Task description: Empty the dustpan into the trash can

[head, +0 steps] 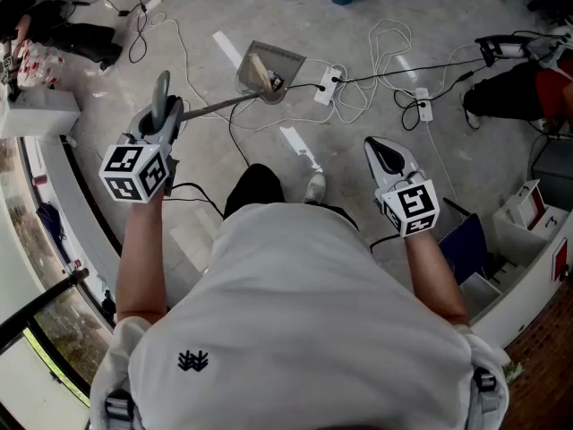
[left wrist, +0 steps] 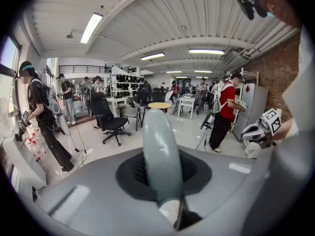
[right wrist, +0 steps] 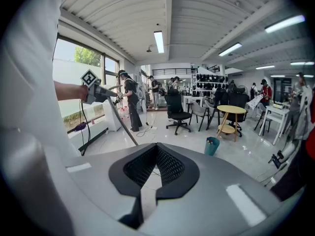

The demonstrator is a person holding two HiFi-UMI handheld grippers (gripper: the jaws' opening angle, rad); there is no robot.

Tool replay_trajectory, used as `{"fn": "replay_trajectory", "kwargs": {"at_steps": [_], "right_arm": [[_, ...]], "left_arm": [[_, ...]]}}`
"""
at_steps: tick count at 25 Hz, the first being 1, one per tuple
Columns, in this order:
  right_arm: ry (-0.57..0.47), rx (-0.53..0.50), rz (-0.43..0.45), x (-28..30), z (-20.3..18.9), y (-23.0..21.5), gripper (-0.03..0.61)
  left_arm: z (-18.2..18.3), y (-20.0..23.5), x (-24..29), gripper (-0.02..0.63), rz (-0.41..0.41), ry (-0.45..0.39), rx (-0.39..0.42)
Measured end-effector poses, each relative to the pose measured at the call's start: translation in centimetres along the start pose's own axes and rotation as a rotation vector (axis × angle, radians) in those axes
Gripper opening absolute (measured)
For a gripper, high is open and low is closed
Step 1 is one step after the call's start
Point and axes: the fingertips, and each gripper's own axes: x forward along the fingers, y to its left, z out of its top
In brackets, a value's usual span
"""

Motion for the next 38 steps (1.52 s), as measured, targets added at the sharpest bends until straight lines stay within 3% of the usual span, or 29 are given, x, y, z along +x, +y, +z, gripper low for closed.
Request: {"fn": "replay_trajectory", "kwargs": {"at_steps": [9, 12, 17, 26, 30, 38], "right_arm": [[0.009, 0.033, -0.007, 4.5, 0.9, -2.6, 0.0], [0.036, 0.04, -0.011, 7.2, 1.5, -3.0, 0.0], [0.057, 0.0, 0.016, 14.1, 5.7, -2.3, 0.003], [0.071, 0.006, -0.119, 24.8, 11.4, -3.4, 0.049], [0.087, 0.017, -0.157, 26.9, 13.7, -4.9, 0.057], [0.097, 0.034, -0.159, 32.1, 14.1, -9.7, 0.057]], "left_arm": [[2.5, 2.9, 5.2, 0.101, -0.003, 0.007, 0.002], [2.5, 5.0, 8.1, 0.101, -0.034, 0.023, -0.004], [4.0, 9.7, 13.4, 0.101, -0.114, 0.03, 0.012], [8.7, 16.7, 21.3, 0.101, -0.265, 0.016, 0.111], [10.8, 18.2, 25.0, 0.101, -0.291, 0.016, 0.136], [14.0, 20.4, 30.4, 0.101, -0.288, -0.001, 0.121]]}}
